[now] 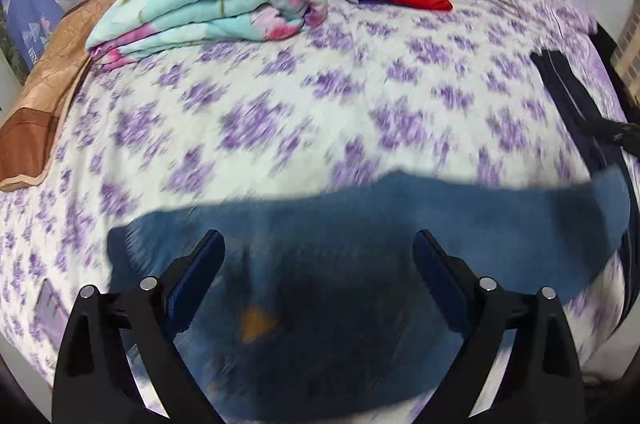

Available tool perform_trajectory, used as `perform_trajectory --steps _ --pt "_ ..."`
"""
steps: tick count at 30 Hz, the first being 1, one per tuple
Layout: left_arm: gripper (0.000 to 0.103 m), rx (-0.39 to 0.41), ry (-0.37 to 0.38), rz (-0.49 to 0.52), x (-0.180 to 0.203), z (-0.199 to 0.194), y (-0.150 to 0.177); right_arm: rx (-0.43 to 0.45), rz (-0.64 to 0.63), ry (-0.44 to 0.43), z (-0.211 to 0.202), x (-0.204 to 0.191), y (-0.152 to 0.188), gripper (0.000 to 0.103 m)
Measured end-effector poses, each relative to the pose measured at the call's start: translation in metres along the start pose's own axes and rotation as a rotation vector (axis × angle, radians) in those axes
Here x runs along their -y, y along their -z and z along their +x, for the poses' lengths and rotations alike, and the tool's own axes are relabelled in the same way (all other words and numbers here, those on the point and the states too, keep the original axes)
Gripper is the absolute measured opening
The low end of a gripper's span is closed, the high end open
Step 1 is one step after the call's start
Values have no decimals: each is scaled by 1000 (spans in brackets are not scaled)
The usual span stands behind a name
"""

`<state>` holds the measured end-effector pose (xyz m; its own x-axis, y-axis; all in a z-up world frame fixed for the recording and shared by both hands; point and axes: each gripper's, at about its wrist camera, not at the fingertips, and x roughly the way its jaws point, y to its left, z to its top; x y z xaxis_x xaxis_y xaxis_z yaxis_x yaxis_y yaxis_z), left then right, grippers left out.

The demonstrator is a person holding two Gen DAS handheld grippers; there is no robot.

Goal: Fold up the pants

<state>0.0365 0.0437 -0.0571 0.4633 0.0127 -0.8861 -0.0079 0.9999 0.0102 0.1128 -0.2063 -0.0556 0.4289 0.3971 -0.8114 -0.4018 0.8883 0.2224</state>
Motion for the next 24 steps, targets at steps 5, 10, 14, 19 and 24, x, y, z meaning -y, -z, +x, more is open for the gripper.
perform_trajectory --steps 5,10,14,19,24 --pt "92 -86 -20 -44 5 30 -2 -158 -73 -137 92 -46 -26 11" --pt "92 -117 -41 -72 -4 42 16 -302 -284 -152 113 -79 25 11" --pt "95 -114 -42 -90 -6 42 18 -317 -189 -250 104 -57 26 12" --pt "98 -90 -64 -96 -3 54 27 -377 -32 -377 116 -33 -1 15" --pt "98 -51 -29 -100 -7 55 33 -363 -9 -411 118 -39 -24 61"
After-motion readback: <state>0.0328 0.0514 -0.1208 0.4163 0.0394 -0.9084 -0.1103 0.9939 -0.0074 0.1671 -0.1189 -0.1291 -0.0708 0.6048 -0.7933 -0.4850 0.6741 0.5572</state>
